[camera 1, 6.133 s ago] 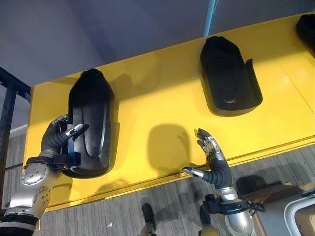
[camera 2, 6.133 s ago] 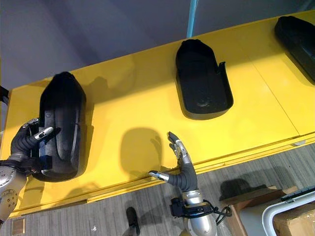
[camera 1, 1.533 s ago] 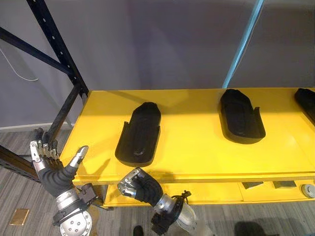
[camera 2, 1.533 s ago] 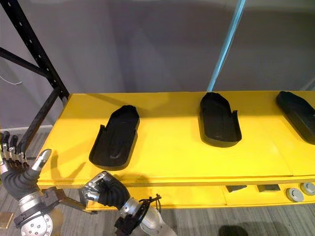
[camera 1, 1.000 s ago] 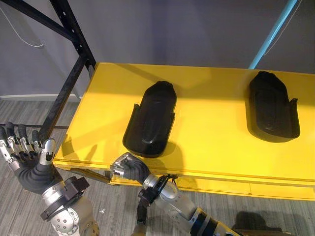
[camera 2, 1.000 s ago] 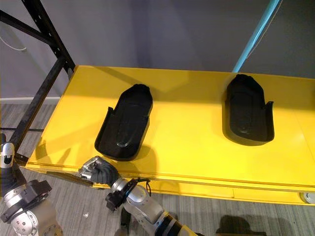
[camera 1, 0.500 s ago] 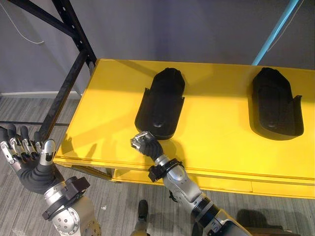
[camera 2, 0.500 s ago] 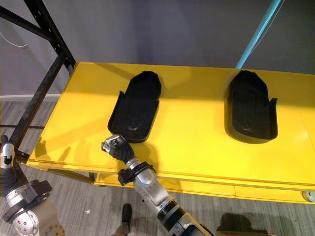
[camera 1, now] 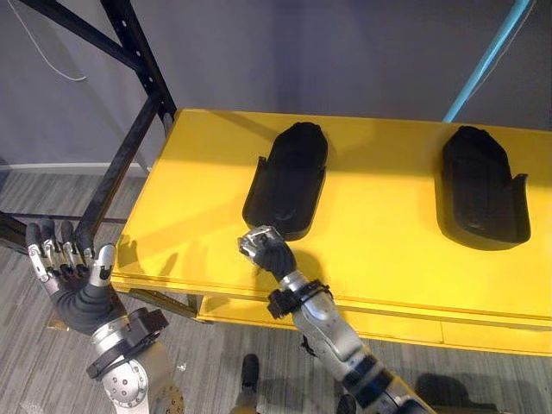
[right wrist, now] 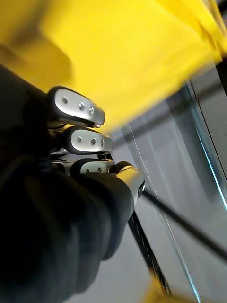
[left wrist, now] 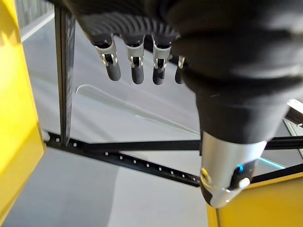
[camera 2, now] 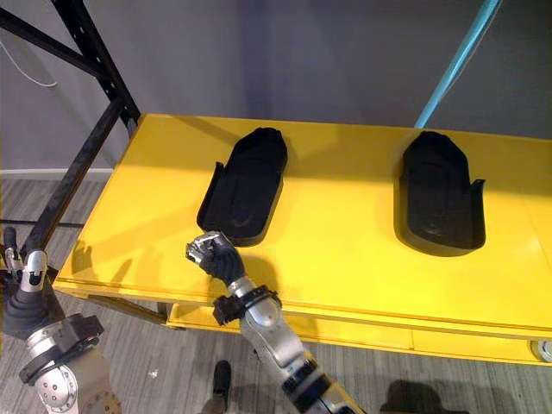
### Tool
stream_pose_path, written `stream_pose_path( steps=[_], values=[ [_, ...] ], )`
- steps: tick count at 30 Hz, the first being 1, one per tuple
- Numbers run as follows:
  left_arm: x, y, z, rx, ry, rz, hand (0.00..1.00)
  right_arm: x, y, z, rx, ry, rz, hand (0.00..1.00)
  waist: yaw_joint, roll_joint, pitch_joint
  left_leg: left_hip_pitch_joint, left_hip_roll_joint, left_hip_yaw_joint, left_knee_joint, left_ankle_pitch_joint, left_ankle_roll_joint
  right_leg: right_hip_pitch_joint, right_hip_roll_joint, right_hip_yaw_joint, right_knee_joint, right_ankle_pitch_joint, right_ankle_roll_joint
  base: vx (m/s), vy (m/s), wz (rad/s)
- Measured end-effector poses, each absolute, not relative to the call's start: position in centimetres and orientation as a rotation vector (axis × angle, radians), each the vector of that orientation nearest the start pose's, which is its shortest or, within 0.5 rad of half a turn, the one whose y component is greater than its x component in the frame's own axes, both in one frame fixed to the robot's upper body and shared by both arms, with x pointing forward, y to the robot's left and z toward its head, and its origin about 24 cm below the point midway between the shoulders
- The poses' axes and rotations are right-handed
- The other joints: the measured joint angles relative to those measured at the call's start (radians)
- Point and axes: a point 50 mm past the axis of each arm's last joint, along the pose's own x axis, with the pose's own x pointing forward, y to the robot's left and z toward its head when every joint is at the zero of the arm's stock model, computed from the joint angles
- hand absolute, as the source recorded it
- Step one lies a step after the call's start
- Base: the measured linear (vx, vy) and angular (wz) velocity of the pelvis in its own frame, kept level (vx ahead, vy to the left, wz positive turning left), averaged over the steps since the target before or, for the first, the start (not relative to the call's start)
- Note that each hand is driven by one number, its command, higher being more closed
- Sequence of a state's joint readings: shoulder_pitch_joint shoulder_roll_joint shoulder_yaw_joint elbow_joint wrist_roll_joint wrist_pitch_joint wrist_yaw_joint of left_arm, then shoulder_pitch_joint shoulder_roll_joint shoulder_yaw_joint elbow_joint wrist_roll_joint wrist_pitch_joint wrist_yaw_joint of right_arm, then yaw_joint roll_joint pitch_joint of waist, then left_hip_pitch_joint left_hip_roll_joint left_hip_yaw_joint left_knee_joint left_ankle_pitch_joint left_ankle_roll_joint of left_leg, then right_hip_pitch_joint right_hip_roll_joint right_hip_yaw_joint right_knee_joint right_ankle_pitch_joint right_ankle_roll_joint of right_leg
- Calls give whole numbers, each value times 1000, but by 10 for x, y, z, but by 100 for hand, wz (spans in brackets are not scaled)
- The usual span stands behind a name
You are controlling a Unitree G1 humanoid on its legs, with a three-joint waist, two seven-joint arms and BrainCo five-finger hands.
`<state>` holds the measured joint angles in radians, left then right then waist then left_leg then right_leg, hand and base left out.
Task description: Walk over and take plastic housings, then place them on the shelf
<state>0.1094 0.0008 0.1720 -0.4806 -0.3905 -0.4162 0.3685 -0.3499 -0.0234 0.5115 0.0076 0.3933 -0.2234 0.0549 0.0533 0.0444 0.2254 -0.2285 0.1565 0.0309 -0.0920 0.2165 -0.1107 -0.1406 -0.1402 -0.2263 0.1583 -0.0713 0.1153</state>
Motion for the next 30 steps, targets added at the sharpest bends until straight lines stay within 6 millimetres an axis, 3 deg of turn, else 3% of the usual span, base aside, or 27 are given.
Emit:
stream_pose_path(
  steps=[3, 5, 7, 8, 9, 10, 11, 13, 14, 15, 17, 18, 19, 20, 21, 22, 23, 24, 26, 27, 28, 29, 30],
  values=[
    [193, 214, 149, -442, -737, 489, 0, 251, -47, 146, 370, -503, 600, 100, -19, -13, -10, 28, 6, 28, 0, -7, -2, 8, 3, 28, 1, 0, -1, -19, 2, -28],
    [196, 211, 141, -402, -684, 479, 0, 239, -89, 144, 430, -545, 451, 100, -42, -41, -43, 71, 19, 94, 0, -25, -4, 9, 14, 91, -8, 5, -5, -16, 5, -79],
    [194, 210, 136, -374, -655, 485, 0, 230, -118, 141, 449, -560, 339, 100, -59, -65, -76, 129, 36, 180, 5, -50, -15, 10, 32, 181, -15, 16, -11, 23, 6, -128],
    [193, 209, 133, -353, -633, 482, 0, 223, -133, 139, 454, -577, 277, 0, -78, -73, -101, 160, 44, 215, 19, -73, -25, 9, 45, 236, -15, 23, -11, 39, 5, -138],
    [193, 207, 132, -346, -629, 477, 0, 220, -141, 139, 457, -589, 248, 0, -90, -78, -109, 164, 47, 206, 48, -99, -32, 8, 50, 260, -14, 28, -14, 54, -2, -151],
    [193, 204, 132, -336, -627, 468, 0, 214, -153, 141, 444, -610, 208, 0, -94, -77, -117, 160, 55, 80, 153, -200, -48, 4, 71, 333, -13, 41, -17, 59, 32, -185],
    [193, 200, 130, -332, -620, 462, 0, 209, -166, 139, 408, -612, 172, 0, -93, -60, -125, 163, 62, -52, 246, -299, -67, 2, 104, 409, -15, 51, -15, 36, 57, -196],
    [195, 189, 130, -347, -611, 414, 0, 196, -192, 133, 322, -588, 66, 0, -116, -26, -146, 169, 73, -168, 344, -421, -84, -5, 146, 482, 3, 50, -9, -30, 182, -164],
    [197, 183, 130, -336, -611, 379, 0, 184, -208, 126, 263, -553, -18, 0, -142, -19, -153, 185, 69, -177, 379, -484, -71, -21, 166, 537, 29, 45, 1, -54, 310, -153],
    [198, 180, 130, -322, -606, 362, 0, 175, -216, 119, 236, -521, -76, 0, -159, -32, -155, 193, 57, -146, 405, -502, -61, -37, 168, 584, 45, 47, 12, -43, 281, -143],
    [202, 177, 127, -302, -588, 345, 0, 158, -221, 117, 162, -490, -153, 0, -163, -44, -146, 210, 46, -34, 441, -530, -39, -57, 174, 694, 39, 75, 44, -89, 243, -172],
    [202, 175, 127, -298, -585, 330, 0, 153, -220, 120, 127, -488, -166, 0, -160, -51, -142, 224, 49, 61, 466, -552, -26, -76, 181, 747, 16, 120, 54, -124, 211, -211],
    [203, 172, 128, -290, -584, 310, 0, 151, -218, 122, 103, -491, -176, 0, -163, -53, -141, 222, 51, 119, 491, -566, -13, -88, 182, 737, -32, 187, 50, -135, 180, -218],
    [204, 170, 129, -278, -588, 294, 0, 150, -219, 123, 84, -494, -193, 0, -161, -50, -142, 218, 64, 186, 497, -569, -3, -86, 184, 695, -131, 301, 26, -150, 96, -210],
    [206, 168, 131, -275, -597, 282, 0, 150, -220, 122, 69, -496, -231, 0, -152, -42, -138, 215, 89, 280, 491, -553, 11, -102, 178, 524, -144, 320, -34, -182, 81, -213],
    [206, 170, 130, -275, -594, 297, 0, 151, -221, 122, 43, -494, -268, 0, -147, -39, -136, 223, 97, 352, 475, -537, 13, -150, 172, 374, -37, 220, -81, -156, 44, -202],
    [207, 173, 127, -276, -581, 313, 0, 151, -223, 122, 8, -488, -300, 0, -149, -34, -124, 248, 99, 411, 446, -515, 16, -194, 149, 277, 104, 134, -104, -134, 73, -170],
    [207, 175, 122, -275, -553, 332, 0, 150, -229, 117, -45, -458, -346, 0, -152, -33, -119, 294, 92, 473, 411, -496, 13, -202, 104, 199, 275, 49, -103, -85, 66, -137],
    [207, 182, 115, -266, -524, 372, 0, 152, -241, 107, -103, -403, -425, 0, -157, -49, -125, 324, 79, 550, 411, -495, 14, -197, 52, 109, 343, -46, -111, -62, -15, -144],
    [208, 188, 108, -256, -491, 402, 0, 155, -249, 100, -125, -362, -467, 0, -166, -58, -127, 324, 60, 573, 390, -504, 16, -193, 81, 98, 253, -46, -116, -67, -71, -153],
    [209, 190, 103, -253, -463, 417, 0, 159, -251, 97, -125, -346, -483, 0, -160, -36, -133, 317, 54, 563, 352, -511, 5, -185, 117, 122, 171, -11, -98, -77, -35, -186],
    [212, 191, 91, -256, -405, 435, 0, 163, -257, 93, -133, -323, -520, 0, -139, 16, -142, 319, 69, 591, 280, -494, 30, -195, 130, 63, 150, -42, -110, -60, -2, -162],
    [213, 192, 89, -255, -388, 442, 0, 164, -257, 93, -137, -316, -528, 0, -137, 16, -134, 320, 66, 603, 272, -491, 35, -220, 112, 57, 267, -59, -131, -28, -47, -149]
  ],
)
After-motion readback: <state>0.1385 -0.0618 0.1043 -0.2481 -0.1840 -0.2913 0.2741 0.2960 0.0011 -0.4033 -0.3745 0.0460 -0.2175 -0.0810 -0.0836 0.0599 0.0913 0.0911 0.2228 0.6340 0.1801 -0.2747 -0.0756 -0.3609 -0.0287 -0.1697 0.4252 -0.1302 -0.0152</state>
